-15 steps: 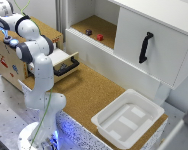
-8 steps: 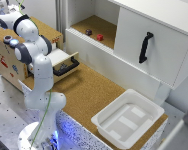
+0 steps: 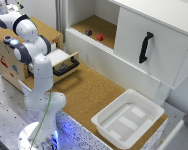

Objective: Turn off the red light

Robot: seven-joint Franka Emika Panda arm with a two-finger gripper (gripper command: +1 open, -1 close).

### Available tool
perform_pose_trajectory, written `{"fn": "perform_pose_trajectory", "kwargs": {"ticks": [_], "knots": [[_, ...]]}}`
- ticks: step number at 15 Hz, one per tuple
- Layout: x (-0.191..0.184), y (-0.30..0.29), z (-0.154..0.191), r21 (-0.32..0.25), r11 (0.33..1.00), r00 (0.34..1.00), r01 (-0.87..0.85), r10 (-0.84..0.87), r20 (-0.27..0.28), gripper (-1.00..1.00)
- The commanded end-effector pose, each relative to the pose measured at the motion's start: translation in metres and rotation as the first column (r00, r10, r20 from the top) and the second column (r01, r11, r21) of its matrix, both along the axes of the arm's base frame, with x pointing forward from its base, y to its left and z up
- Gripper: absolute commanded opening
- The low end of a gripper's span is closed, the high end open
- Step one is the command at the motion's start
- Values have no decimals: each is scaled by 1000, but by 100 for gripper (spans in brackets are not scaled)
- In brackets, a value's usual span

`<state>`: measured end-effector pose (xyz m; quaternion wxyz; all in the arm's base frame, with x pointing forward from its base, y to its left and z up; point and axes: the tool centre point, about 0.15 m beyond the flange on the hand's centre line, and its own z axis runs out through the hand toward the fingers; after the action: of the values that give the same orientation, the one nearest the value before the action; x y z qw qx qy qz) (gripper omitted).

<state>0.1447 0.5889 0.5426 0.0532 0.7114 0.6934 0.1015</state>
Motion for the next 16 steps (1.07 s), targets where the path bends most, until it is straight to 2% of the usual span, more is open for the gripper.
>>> {"fn": "perform_pose_trajectory", "kwargs": {"ticks": [1,3,5,6,8,11,13,15,16], "knots": [[42,-15,13,-151,986,996,72,-78,-37,100],[66,-40,5,-159,984,996,78,-84,-34,100],[88,-61,-5,-205,976,997,75,-80,-17,100],[98,-70,-10,-186,980,996,77,-82,-21,100],[119,-88,-23,-189,980,997,69,-75,-24,100],[144,-113,-40,-133,988,995,83,-89,-41,100],[157,-122,-53,-121,990,996,71,-76,-37,100],[171,-134,-69,-63,994,993,95,-98,-59,100],[175,-137,-79,-56,994,994,89,-92,-65,100]]}}
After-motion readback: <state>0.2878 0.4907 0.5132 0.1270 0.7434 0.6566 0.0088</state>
